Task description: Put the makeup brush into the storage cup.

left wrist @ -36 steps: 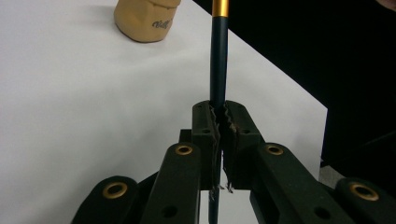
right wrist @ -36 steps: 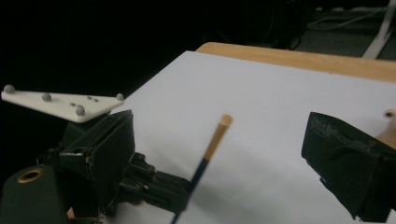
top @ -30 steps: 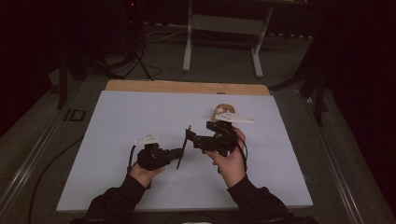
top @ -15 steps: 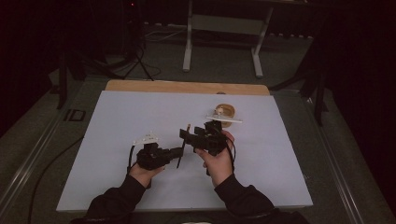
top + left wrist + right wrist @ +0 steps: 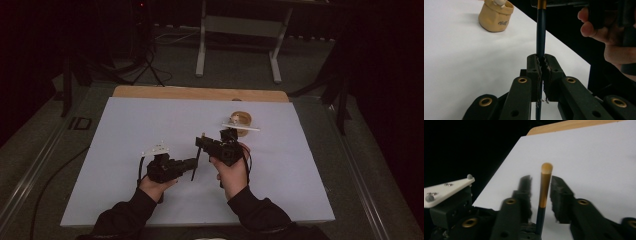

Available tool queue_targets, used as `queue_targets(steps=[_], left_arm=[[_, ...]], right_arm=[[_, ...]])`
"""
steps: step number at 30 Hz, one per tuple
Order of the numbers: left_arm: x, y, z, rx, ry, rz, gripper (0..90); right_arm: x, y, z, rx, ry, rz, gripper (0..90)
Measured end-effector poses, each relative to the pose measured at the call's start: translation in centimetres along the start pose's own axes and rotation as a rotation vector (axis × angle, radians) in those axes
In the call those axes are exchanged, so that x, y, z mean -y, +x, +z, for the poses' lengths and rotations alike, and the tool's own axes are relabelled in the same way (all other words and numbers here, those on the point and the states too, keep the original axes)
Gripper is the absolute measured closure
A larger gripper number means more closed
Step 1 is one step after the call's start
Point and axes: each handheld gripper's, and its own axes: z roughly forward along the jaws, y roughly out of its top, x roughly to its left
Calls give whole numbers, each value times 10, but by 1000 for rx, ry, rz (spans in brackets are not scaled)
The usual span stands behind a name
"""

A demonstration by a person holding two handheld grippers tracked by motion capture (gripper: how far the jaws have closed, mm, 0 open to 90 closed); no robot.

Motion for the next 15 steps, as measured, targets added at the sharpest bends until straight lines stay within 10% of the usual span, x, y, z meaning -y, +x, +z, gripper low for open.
queue_targets(steps=[15], left_arm=[[1,-4,2,-13,-2,70,731]], right_arm=[[1,2,0,-6,3,-67,840]])
